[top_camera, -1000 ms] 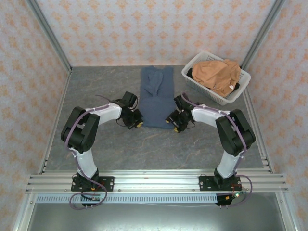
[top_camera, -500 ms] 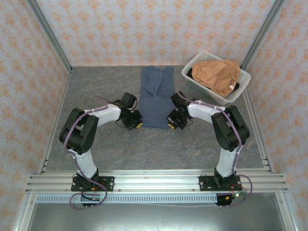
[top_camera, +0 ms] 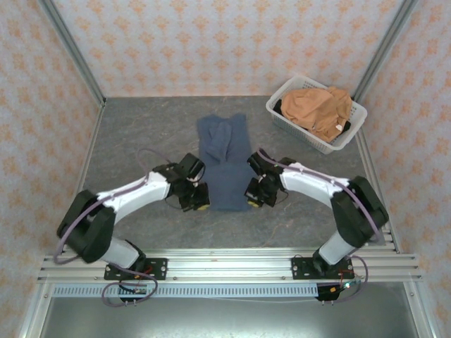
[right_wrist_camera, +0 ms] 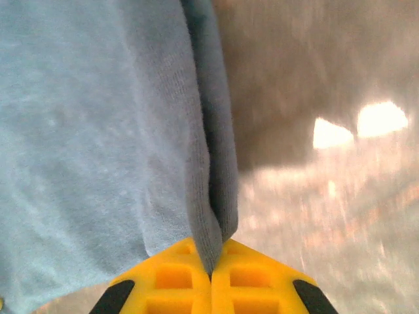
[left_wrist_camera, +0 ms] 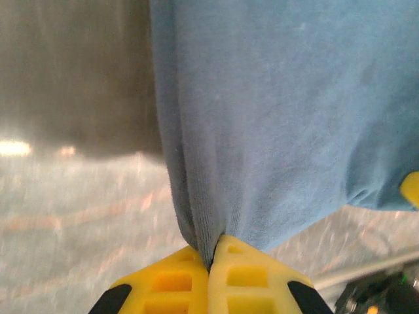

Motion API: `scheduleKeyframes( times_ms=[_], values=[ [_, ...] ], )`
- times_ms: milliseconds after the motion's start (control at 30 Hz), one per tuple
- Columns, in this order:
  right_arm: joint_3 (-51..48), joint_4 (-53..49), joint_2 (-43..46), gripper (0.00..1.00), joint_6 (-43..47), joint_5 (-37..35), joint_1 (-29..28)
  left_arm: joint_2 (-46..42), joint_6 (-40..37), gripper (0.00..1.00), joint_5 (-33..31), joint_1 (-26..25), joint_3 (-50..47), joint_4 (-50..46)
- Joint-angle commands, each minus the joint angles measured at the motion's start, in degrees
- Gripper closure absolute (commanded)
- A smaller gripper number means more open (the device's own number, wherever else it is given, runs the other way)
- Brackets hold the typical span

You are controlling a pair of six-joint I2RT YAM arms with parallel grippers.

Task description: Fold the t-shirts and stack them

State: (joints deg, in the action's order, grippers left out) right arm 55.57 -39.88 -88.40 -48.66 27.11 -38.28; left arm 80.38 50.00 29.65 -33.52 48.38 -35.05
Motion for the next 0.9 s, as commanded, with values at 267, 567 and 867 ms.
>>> scheduleKeyframes(
  times_ms=[267, 567, 867],
  values=[
    [3.2, -17.1, 16.9, 1.0, -4.8, 11.8, -1.9, -26.9, 8.9, 1.0, 3.5, -5.7, -3.0, -11.0],
    [16.1, -25.4, 18.0, 1.0, -11.6, 13.8, -1.7, -35.2, 16.1, 1.0, 1.6, -5.6, 2.8, -13.6],
    [25.8, -21.6, 6.7, 1.0, -10.9, 11.9, 3.7, -28.3, 21.4, 1.0, -6.4, 2.3, 7.1, -10.6]
  ],
)
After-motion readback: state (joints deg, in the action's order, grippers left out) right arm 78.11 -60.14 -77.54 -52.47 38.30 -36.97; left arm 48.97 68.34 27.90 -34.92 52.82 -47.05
